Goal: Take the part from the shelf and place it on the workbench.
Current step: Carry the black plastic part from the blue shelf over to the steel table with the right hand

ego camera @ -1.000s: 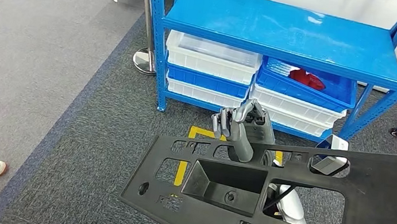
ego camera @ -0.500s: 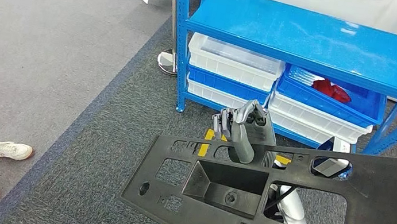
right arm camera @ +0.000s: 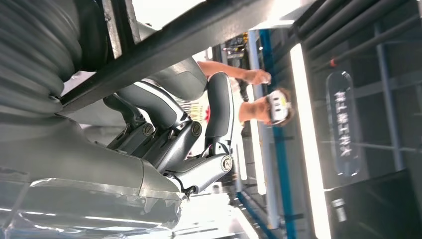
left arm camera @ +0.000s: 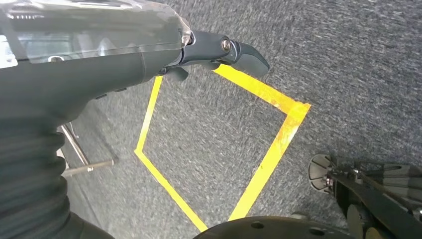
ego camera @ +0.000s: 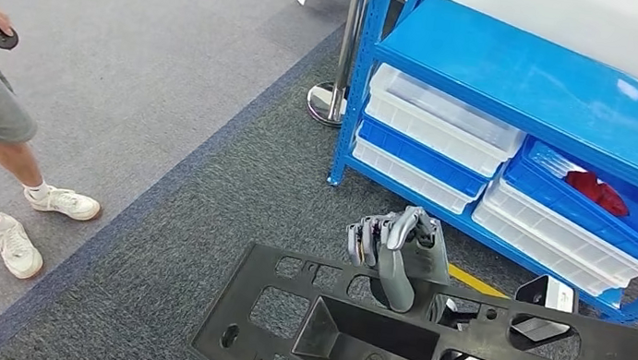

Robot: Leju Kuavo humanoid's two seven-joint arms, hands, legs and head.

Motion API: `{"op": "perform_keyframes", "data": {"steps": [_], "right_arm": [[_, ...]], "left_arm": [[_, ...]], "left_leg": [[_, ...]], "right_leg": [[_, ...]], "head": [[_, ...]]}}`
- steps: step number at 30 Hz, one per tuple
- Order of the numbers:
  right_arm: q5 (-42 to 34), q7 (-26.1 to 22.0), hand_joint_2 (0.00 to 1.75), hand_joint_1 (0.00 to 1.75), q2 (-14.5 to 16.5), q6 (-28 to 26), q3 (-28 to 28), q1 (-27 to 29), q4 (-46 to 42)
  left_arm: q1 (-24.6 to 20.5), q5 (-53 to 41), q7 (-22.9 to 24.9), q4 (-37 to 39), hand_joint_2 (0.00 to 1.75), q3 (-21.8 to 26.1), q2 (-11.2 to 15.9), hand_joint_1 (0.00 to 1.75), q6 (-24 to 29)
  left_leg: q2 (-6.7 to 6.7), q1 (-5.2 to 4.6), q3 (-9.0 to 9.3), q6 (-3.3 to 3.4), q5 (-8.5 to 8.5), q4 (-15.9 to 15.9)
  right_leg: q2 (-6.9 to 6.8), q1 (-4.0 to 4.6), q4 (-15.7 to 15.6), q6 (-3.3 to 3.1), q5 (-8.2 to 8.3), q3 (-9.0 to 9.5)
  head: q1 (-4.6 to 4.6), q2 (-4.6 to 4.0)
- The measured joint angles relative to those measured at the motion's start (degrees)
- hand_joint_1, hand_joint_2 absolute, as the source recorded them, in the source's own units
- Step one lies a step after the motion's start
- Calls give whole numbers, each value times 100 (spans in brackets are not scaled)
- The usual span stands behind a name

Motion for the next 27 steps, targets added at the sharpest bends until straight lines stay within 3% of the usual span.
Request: {"op": "perform_keyframes", "data": {"steps": [1, 2, 4, 6, 8, 10, 12, 14, 16, 17, 18, 20, 22, 23, 25, 27], "right_arm": [[5, -6, 175, 175, -15, 2, -6, 57, -8], [8, -12, 175, 175, -26, 4, -12, 99, -15], [9, -30, 175, 175, -42, 13, -26, 136, -34], [10, -49, 175, 175, -56, 26, -66, 142, -65], [21, -59, 175, 175, -67, 35, -130, 146, -98], [43, -59, 175, 175, -70, 11, -178, 148, -134], [84, -50, 175, 175, -69, -50, -215, 165, -199], [130, -31, 175, 175, -69, -125, -272, 220, -287], [165, 5, 175, 175, -69, -189, -313, 270, -348], [177, 36, 175, 175, -68, -210, -320, 277, -364], [172, 83, 175, 175, -66, -224, -325, 264, -378], [110, 213, 175, 175, -49, -229, -334, 174, -393], [-6, 338, 175, 175, -22, -201, -351, 17, -390], [-58, 382, 175, 175, -12, -182, -360, -63, -379], [-152, 435, 175, 175, 4, -129, -374, -222, -315], [-210, 452, 175, 175, 20, -79, -385, -355, -233]], "left_arm": [[-6, 1, -5, 0, 175, 0, -3, 0, -4], [-14, 1, -9, 0, 175, 0, -5, 0, -11], [-34, 0, -13, 0, 175, 0, -11, 0, -34], [-54, -8, -14, 0, 175, 0, -24, 0, -63], [-67, -29, -21, 0, 175, 0, -28, 0, -80], [-73, -56, -29, 0, 175, 0, -24, 0, -78], [-67, -98, -27, 0, 175, -1, -20, 0, -70], [-64, -149, -20, 0, 175, -2, -15, 0, -68], [-80, -178, -7, 0, 175, -2, -10, 0, -69], [-87, -183, 6, 0, 175, -2, -10, 0, -69], [-87, -185, 24, 0, 175, -2, -9, 0, -69], [-54, -174, 72, 0, 175, -3, -8, 0, -68], [-2, -132, 105, 0, 175, -4, -8, 0, -62], [14, -110, 111, 0, 175, -4, -9, 0, -58], [12, -64, 110, 0, 175, -4, -13, 0, -50], [1, -35, 110, 0, 175, -4, -17, 0, -48]], "left_leg": [[-62, -5, -7, 4, 2, 4], [-128, -9, -12, 4, 4, 11], [-257, -10, -15, -3, 7, 32], [-383, -20, -36, -36, 10, 71], [-496, -20, -71, -99, 22, 89], [-574, -8, -93, -162, 41, 81], [-409, -25, -191, -213, -83, 262], [-121, -36, -496, -257, -455, 914], [-9, -22, -826, -292, -758, 1634], [9, -17, -874, -301, -766, 1754], [26, -12, -801, -303, -668, 1636], [185, -11, -392, -285, -335, 911], [410, -32, -39, -205, -140, 272], [471, -43, 30, -161, -119, 137], [362, -50, 14, -79, -104, 102], [249, -41, 3, -16, -67, 69]], "right_leg": [[13, 1, 235, -4, -47, -132], [20, 2, 239, -14, 29, -154], [102, 2, -331, -52, 414, 97], [343, -2, -1063, -87, 719, 427], [453, 9, -1341, -110, 788, 537], [329, 8, -1365, -156, 819, 543], [193, -16, -1417, -221, 858, 570], [44, -13, -1443, -261, 868, 586], [-110, 2, -1440, -273, 859, 585], [-179, 5, -1439, -271, 854, 585], [-240, 6, -1437, -265, 847, 589], [-333, 12, -1434, -242, 825, 613], [-392, 52, -1418, -194, 788, 635], [-421, 70, -1413, -167, 775, 643], [-508, 77, -1411, -104, 757, 647], [-396, 50, -1294, -33, 659, 612]], "head": [[1, 0], [1, 0], [1, 0], [1, 0], [1, 0], [1, 0], [-1, 0], [-2, 0], [-2, 0], [-3, 0], [-3, 0], [-3, 0], [-2, 0], [-2, 0], [-2, 0], [-2, 0]]}}
